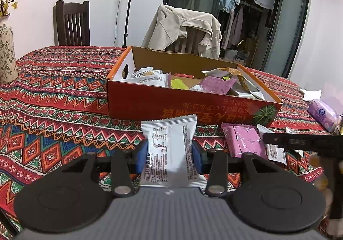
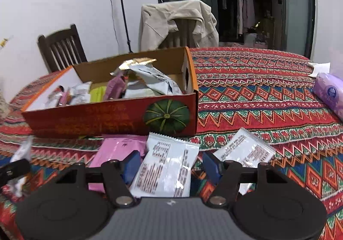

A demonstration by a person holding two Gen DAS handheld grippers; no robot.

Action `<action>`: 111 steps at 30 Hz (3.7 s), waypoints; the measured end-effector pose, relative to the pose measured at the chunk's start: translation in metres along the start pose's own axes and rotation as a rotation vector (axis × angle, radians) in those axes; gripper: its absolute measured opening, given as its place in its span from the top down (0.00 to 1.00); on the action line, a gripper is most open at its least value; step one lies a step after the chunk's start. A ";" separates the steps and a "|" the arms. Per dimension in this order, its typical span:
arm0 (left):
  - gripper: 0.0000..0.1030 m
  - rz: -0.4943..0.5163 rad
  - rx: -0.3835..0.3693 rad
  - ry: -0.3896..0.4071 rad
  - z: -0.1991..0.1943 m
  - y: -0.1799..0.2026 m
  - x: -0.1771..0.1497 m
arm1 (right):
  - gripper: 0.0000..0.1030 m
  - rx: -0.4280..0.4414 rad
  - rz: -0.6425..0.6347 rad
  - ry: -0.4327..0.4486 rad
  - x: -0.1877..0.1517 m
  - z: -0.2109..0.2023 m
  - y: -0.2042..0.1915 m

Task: Organize snacks
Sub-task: 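Grasp a white packet with the left tool while the right tool grasps another, then carry both white packets up over the orange box, then open both tools to drop the white packets into the box, then move both tools back toward the pink packet beside the box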

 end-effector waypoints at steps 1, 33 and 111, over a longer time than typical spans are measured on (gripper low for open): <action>0.58 -0.002 -0.002 0.000 0.000 -0.001 0.000 | 0.40 -0.003 -0.002 -0.004 0.000 0.004 -0.002; 0.58 0.005 -0.013 0.058 -0.020 -0.001 0.018 | 0.62 -0.053 -0.119 0.187 0.005 -0.049 -0.012; 0.00 -0.027 0.025 0.284 0.016 0.027 0.156 | 0.00 0.037 -0.135 0.393 0.129 -0.036 -0.023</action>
Point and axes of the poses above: each gripper's, at about its wrist camera, not at the fingertips, and z roughly the way its jaws point, y to its right, x to its top, the point moved 8 cm from there along z, roughly the way its jaws point, and after that the axes turned 10 degrees about -z, right-handed, at the moved point
